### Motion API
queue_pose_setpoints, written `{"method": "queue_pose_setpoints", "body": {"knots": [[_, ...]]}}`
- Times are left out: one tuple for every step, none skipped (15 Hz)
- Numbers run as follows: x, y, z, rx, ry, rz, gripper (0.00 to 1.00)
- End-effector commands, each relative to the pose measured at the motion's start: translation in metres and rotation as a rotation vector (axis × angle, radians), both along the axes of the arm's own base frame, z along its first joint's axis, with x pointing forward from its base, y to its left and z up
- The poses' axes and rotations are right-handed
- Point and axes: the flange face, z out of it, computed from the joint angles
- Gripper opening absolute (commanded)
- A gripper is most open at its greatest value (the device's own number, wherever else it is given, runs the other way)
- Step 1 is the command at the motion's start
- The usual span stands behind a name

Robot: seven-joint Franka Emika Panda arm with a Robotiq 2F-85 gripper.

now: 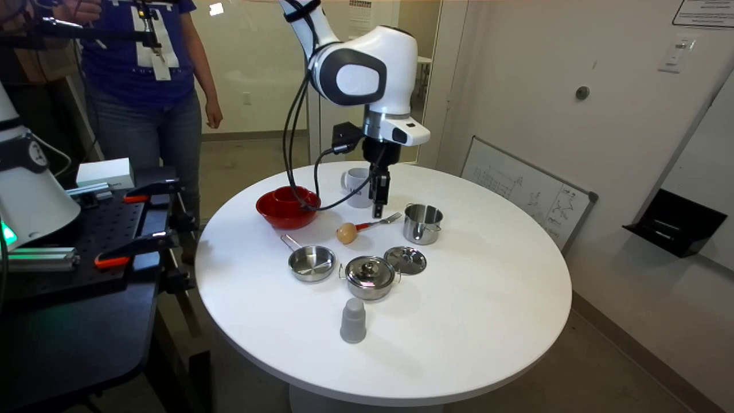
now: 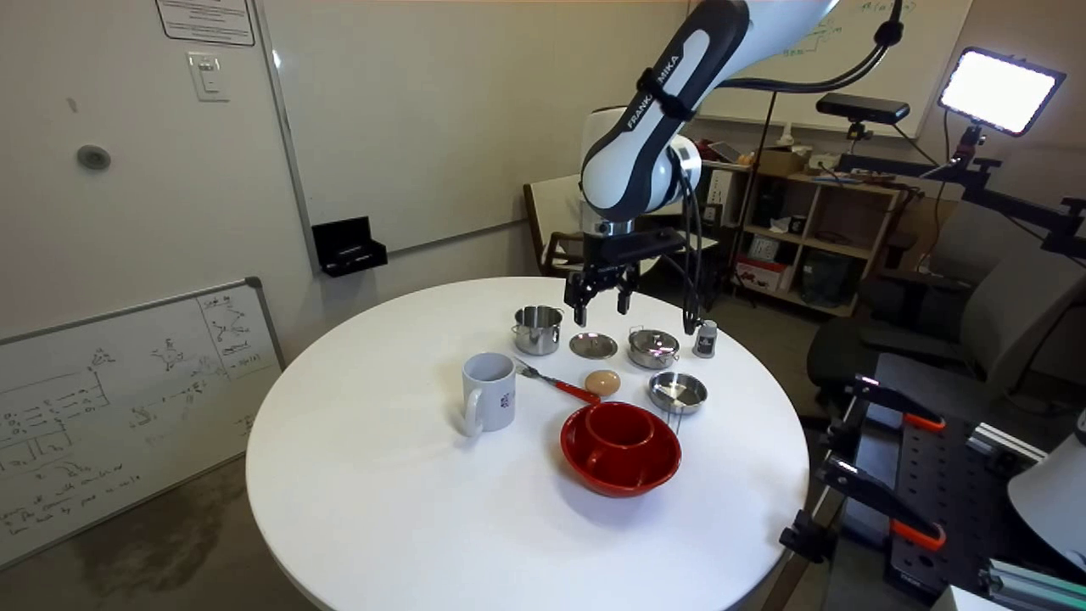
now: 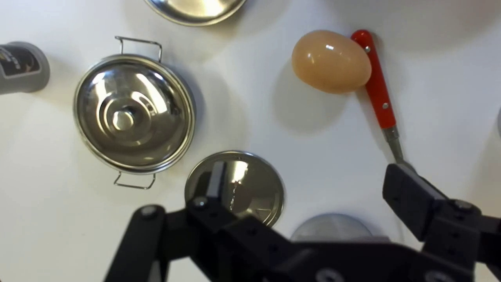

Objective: Put the lid on the table on top of the silver pot next to the white mug

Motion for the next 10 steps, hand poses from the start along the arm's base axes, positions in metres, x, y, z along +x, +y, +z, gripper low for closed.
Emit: {"method": "queue_pose_setpoints", "body": {"knots": [[0.024,-0.020,-0.023,-0.006,0.002,-0.027,1.00],[0.027,-0.025,-0.028,-0.012,0.002,-0.036,1.00],[0.030,-0.031,-0.033,-0.014,0.001,-0.047,1.00],[0.033,-0.035,-0.036,-0.019,0.000,-0.057,1.00],[0.036,-0.040,-0.040,-0.022,0.001,-0.067,1.00],[0.038,-0.045,-0.044,-0.030,0.003,-0.078,1.00],[0.040,-0.051,-0.048,-0.030,0.006,-0.086,1.00],[0.041,-0.056,-0.053,-0.028,0.008,-0.089,1.00],[0.043,-0.061,-0.056,-0.021,0.009,-0.096,1.00],[0.044,-0.064,-0.058,-0.016,0.009,-0.100,1.00]]}}
